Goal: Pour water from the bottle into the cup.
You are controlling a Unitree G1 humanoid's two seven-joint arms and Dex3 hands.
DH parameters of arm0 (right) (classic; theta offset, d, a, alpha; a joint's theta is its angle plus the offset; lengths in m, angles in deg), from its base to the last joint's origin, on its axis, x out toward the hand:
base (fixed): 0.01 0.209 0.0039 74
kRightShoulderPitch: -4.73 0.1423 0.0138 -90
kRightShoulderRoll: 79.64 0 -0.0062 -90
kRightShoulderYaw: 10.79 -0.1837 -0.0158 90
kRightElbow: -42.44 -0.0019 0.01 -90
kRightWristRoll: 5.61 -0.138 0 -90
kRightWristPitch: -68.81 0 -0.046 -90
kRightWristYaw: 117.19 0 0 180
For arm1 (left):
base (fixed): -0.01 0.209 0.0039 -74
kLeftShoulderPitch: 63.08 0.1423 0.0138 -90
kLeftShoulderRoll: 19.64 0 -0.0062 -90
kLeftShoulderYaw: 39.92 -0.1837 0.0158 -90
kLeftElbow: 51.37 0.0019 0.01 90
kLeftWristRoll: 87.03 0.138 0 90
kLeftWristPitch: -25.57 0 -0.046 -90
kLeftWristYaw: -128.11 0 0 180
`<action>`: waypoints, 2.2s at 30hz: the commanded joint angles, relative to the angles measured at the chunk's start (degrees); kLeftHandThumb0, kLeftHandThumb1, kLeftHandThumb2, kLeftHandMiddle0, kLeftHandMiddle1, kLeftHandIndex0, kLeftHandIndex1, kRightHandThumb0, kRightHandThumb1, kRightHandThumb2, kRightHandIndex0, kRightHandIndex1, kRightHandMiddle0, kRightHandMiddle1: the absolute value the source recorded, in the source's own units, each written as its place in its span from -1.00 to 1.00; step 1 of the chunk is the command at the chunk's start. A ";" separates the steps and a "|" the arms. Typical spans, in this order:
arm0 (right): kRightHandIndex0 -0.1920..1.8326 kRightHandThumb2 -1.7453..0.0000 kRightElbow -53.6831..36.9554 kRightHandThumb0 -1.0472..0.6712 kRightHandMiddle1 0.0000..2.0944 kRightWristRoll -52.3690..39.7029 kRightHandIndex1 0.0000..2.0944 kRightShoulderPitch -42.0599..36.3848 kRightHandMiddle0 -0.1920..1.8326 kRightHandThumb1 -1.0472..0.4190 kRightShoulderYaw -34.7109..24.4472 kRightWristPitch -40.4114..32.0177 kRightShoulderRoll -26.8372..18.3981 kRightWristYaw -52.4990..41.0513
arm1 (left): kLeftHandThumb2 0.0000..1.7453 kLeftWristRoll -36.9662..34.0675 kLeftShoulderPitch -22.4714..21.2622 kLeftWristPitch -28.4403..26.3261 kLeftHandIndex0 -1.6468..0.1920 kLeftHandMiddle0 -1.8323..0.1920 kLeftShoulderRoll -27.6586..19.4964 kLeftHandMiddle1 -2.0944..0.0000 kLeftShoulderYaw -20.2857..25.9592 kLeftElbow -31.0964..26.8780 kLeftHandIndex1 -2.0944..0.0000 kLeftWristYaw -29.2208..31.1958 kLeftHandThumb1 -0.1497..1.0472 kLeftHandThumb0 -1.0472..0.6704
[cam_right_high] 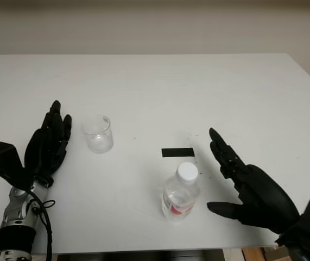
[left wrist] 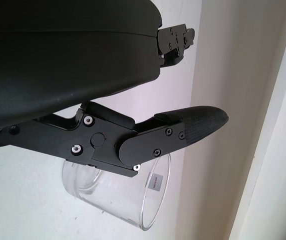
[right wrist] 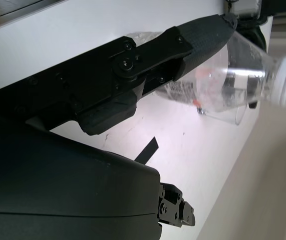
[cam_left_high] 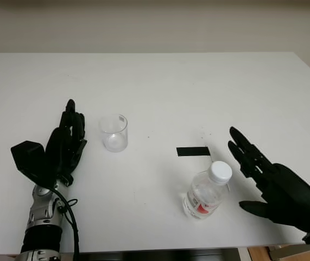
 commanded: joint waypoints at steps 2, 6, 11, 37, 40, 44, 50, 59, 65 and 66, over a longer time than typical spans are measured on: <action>-1.00 0.93 -0.70 -0.99 -1.00 1.64 -1.00 -0.54 -1.00 -0.90 1.61 2.13 1.01 1.01 | -0.24 -0.59 0.00 -0.20 0.96 0.93 -0.42 0.95 0.57 -0.38 0.95 0.34 1.00 -0.64; -1.00 0.94 -0.28 -0.99 -1.00 4.93 -1.00 -0.97 -1.00 -0.90 4.13 3.95 1.64 2.30 | -0.25 -0.80 -0.15 -0.12 0.97 0.94 -0.50 0.95 0.70 -0.08 0.95 0.71 1.00 -0.64; -1.00 0.94 -1.26 -0.97 -1.00 7.71 -1.00 -1.50 -1.00 -0.89 6.95 2.93 1.79 3.45 | -0.24 -0.61 -0.48 -0.07 0.97 0.93 -0.67 0.95 0.56 -0.01 0.95 0.58 1.00 -0.63; -0.97 0.95 7.05 -0.74 -0.93 -2.01 -0.97 0.47 -0.91 -0.78 12.26 7.76 11.71 4.53 | -0.26 -0.41 -0.11 0.23 0.95 0.91 -0.69 0.94 0.65 -0.57 0.94 -0.23 1.00 -0.63; -0.89 0.94 6.93 -0.72 -0.90 -1.83 -0.93 0.06 -0.82 -0.78 12.12 8.01 13.73 6.78 | -0.26 -0.57 0.08 0.25 0.95 0.91 -0.61 0.95 0.74 -0.87 0.95 -0.23 1.00 -0.62; -0.67 0.94 7.39 -0.65 -0.88 -1.63 -0.88 -0.21 -0.67 -0.78 11.80 9.73 15.27 8.37 | -0.26 -0.73 0.30 0.65 0.95 0.91 -0.44 0.95 0.98 -1.35 0.95 -0.42 1.00 -0.61; -0.30 0.95 5.12 -0.44 -0.78 0.15 -0.75 -1.31 -0.40 -0.71 11.77 8.64 15.15 11.21 | -0.26 -0.94 0.65 0.39 0.95 0.91 -0.23 0.95 1.04 -2.59 0.95 -0.45 1.00 -0.61; -0.46 0.94 6.20 -0.26 -0.08 -1.28 0.01 -0.98 -0.47 -0.72 11.45 10.14 13.92 7.79 | -0.25 -0.49 0.32 0.16 0.95 0.91 -0.21 0.95 0.98 -3.51 0.95 -1.57 1.00 -0.63; -0.53 0.93 7.29 -0.28 0.37 -0.06 0.57 -0.66 -0.48 -0.83 11.16 12.73 13.92 6.99 | -0.26 -0.98 0.69 0.07 0.96 0.93 0.12 0.95 1.05 -3.70 0.95 -1.50 1.00 -0.62; -0.53 0.93 7.40 -0.29 0.40 0.39 0.62 -0.64 -0.48 -0.84 11.15 13.18 14.01 7.23 | -0.26 -1.17 0.71 0.07 0.96 0.93 0.19 0.95 1.12 -3.70 0.95 -1.41 1.00 -0.62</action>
